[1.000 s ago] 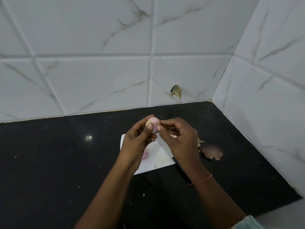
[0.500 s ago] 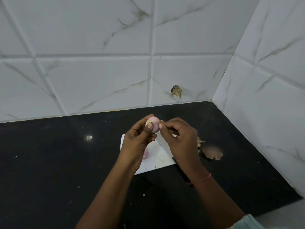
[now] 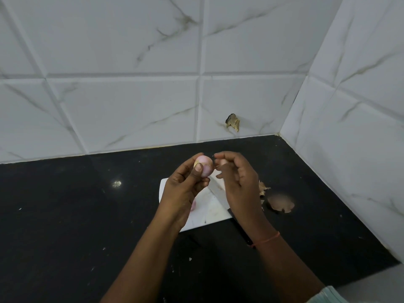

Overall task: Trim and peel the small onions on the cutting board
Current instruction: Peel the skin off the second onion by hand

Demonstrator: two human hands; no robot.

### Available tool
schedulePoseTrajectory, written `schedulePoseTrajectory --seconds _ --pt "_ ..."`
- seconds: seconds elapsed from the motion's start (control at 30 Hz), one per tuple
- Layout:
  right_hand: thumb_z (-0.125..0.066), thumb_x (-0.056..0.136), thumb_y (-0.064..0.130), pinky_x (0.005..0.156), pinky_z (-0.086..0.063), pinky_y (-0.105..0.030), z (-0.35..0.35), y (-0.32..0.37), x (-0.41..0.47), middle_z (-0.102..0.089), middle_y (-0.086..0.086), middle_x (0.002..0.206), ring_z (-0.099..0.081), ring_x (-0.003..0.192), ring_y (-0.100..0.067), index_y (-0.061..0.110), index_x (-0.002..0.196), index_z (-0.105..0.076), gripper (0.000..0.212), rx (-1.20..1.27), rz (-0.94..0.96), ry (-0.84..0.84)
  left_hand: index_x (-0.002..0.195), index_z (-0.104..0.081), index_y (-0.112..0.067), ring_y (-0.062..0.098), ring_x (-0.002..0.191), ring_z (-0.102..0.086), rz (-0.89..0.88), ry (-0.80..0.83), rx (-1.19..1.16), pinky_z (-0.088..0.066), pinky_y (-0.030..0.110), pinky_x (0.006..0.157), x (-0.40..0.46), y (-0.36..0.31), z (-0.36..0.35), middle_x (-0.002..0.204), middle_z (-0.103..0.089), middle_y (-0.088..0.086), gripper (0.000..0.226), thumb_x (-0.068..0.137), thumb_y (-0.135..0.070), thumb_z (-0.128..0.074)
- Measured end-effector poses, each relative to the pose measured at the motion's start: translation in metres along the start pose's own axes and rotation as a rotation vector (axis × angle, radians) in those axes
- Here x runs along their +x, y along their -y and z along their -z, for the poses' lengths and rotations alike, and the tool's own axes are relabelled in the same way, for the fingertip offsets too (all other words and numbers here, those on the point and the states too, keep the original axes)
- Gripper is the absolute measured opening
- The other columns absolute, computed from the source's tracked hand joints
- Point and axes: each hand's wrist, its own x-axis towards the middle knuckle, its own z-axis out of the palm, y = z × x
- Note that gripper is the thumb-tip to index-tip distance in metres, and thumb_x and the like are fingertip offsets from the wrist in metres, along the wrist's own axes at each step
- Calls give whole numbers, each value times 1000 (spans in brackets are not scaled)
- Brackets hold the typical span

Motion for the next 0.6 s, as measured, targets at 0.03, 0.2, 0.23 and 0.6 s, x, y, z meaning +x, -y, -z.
schedulePoseTrajectory --seconds 0.03,0.2,0.23,0.6 --pt "-60 91 29 73 -54 -21 1 2 0 -67 8 96 -65 89 -9 14 100 -67 19 -21 21 23 121 -67 -17 18 94 -68 -9 -4 -3 -57 25 85 0 0 0 109 -75 6 40 82 -27 -66" --pt "-71 87 14 74 -52 -25 1 -9 0 -65 6 90 -61 87 -7 10 89 -67 5 -209 167 22 123 -66 -17 16 96 -72 -69 -15 50 -57 27 88 0 0 0 109 -75 4 46 79 -29 -68" --pt "-69 88 12 74 -52 -25 1 -11 1 -64 5 91 -60 87 -7 10 89 -66 4 -215 167 26 123 -66 -18 17 97 -72 -80 -13 73 -57 27 88 -1 0 0 111 -74 4 46 79 -30 -69" --pt "-50 95 26 77 -47 -21 1 -15 2 -56 5 95 -55 90 -10 13 99 -56 15 -252 105 154 122 -66 -20 19 83 -70 -100 37 253 -58 32 82 2 -1 8 110 -72 6 46 77 -30 -74"
